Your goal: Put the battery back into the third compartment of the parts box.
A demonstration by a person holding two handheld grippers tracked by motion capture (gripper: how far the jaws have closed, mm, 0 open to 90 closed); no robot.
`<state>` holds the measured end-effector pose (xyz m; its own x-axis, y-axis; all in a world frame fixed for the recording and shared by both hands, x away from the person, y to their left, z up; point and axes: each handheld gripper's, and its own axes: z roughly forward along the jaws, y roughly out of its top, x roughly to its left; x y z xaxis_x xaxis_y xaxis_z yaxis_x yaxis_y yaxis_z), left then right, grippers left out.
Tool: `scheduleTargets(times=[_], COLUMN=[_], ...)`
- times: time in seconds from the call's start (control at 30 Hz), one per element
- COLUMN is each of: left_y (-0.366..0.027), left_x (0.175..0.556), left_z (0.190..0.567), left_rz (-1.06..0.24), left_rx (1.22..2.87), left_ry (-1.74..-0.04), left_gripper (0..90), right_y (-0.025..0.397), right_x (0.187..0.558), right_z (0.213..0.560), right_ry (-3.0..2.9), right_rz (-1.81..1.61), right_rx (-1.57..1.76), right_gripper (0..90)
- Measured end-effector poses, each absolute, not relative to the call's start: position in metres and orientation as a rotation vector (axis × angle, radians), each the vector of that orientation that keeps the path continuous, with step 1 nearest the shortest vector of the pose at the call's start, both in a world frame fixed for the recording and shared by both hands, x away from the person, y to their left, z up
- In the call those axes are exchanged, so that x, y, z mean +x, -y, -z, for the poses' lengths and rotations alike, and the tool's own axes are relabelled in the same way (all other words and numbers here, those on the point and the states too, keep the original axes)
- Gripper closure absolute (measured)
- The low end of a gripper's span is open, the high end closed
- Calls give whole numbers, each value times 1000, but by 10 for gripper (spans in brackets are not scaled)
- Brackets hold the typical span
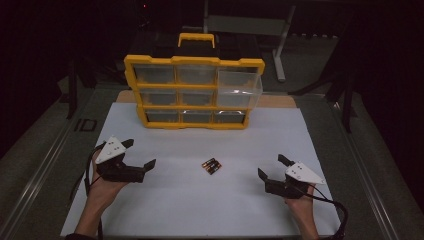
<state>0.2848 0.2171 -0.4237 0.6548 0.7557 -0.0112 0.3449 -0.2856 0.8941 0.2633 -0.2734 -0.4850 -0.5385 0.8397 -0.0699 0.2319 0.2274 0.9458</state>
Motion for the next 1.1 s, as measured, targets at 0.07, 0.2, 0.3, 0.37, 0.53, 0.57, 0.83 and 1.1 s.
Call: scheduleTargets(times=[0.07,0.2,0.3,0.37,0.53,0.57,0.83,1.1], left_y=[-212,-200,-196,-194,-189,-188,-175,-158], left_x=[289,296,300,302,309,311,325,336], left_z=[423,423,423,423,419,418,412,412], left_rz=[-507,-486,-474,-468,-464,-462,-425,-412], left_rx=[1901,1945,1951,1953,1961,1959,2000,2033], left_ry=[-860,-847,-842,-841,-844,-842,-820,-811], left_gripper=[0,0,0,0,0,0,0,0], right_y=[274,273,273,273,273,274,272,273], right_x=[263,263,263,263,263,263,263,263], right_z=[485,485,485,485,485,485,486,486], right_ry=[-1910,-1909,-1908,-1907,-1903,-1900,-1886,-1880], right_rz=[-1323,-1325,-1317,-1320,-1323,-1322,-1321,-1322], right_rx=[978,977,978,979,979,979,985,994], right_gripper=[122,122,131,132,131,129,114,113])
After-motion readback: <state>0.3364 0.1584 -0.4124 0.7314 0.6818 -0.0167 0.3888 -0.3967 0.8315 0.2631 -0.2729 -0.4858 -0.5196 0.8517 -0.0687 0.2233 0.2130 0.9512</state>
